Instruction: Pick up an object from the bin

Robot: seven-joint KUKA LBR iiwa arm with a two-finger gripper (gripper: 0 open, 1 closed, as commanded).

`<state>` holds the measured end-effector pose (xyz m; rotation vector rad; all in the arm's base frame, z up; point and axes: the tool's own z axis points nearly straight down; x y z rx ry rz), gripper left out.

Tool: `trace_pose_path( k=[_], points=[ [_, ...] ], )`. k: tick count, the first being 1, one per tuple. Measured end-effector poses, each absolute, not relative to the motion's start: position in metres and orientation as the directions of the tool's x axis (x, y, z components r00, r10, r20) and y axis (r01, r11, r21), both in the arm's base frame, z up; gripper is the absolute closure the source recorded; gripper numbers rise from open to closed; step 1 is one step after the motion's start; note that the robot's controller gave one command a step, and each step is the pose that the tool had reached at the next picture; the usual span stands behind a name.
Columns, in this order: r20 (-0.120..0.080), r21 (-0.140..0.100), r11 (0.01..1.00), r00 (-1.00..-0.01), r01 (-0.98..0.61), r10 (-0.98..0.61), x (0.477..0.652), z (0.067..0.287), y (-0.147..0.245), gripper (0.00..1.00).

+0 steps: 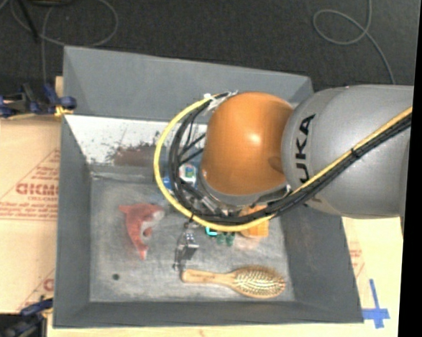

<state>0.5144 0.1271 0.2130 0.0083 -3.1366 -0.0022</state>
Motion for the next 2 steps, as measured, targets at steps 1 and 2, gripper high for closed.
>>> trace_pose_path(
  k=[1, 2],
  points=[
    [-0.003, 0.003, 1.0, -1.0, -0.001, -0.001, 0.516, 0.217, 0.127, 0.0],
    [-0.006, -0.001, 0.991, -0.991, -0.136, -0.136, 0.532, 0.176, 0.139, 0.0]
  ],
)
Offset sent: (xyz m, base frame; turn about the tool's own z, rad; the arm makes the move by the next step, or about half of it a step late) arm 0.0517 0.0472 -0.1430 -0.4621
